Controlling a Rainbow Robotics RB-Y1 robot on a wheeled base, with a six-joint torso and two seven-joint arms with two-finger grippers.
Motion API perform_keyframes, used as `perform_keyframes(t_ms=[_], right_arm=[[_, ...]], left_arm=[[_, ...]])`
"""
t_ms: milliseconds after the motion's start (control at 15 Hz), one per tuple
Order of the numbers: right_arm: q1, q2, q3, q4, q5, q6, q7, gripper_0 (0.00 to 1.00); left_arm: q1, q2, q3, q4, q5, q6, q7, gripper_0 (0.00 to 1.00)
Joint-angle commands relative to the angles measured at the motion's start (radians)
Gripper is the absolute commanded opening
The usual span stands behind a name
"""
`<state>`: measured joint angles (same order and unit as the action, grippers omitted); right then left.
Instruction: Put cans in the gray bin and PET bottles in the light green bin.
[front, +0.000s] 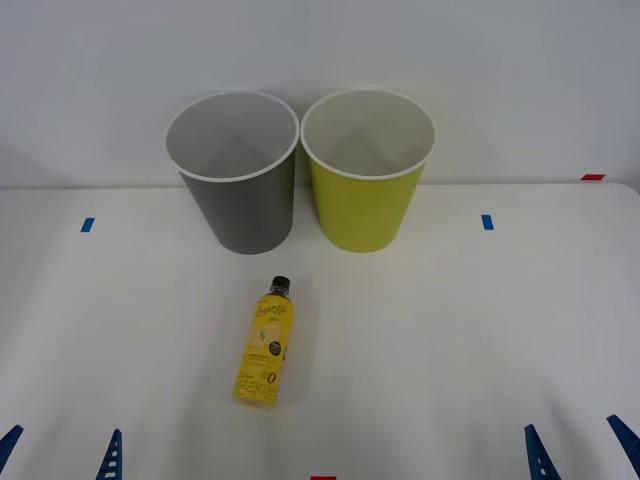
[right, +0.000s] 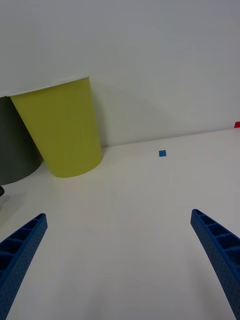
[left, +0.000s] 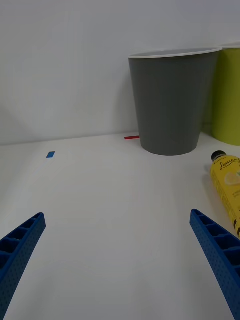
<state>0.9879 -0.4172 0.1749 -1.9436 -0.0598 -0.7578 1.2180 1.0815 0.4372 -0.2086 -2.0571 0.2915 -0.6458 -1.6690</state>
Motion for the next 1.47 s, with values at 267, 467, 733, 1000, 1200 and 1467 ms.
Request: perform_keyframes(t_ms=[267, 467, 733, 1000, 1200, 1467], right_arm=[[0.000, 0.000, 0.000, 0.000, 0.000, 0.000, 0.000, 1.00], [0.000, 0.000, 0.000, 0.000, 0.000, 0.000, 0.000, 1.00], [0.000, 0.000, 0.000, 0.000, 0.000, 0.000, 0.000, 1.00], [0.000, 0.000, 0.000, 0.000, 0.000, 0.000, 0.000, 1.00], [0.000, 0.000, 0.000, 0.000, 0.000, 0.000, 0.000, 1.00], [0.000, 0.000, 0.000, 0.000, 0.000, 0.000, 0.000, 1.00]], left_arm=[[0.000, 0.000, 0.000, 0.000, 0.000, 0.000, 0.000, 1.00], [0.000, 0.000, 0.000, 0.000, 0.000, 0.000, 0.000, 1.00], [0.000, 0.000, 0.000, 0.000, 0.000, 0.000, 0.000, 1.00], [0.000, 0.000, 0.000, 0.000, 0.000, 0.000, 0.000, 1.00], [0.000, 0.000, 0.000, 0.000, 0.000, 0.000, 0.000, 1.00], [0.000, 0.000, 0.000, 0.000, 0.000, 0.000, 0.000, 1.00]])
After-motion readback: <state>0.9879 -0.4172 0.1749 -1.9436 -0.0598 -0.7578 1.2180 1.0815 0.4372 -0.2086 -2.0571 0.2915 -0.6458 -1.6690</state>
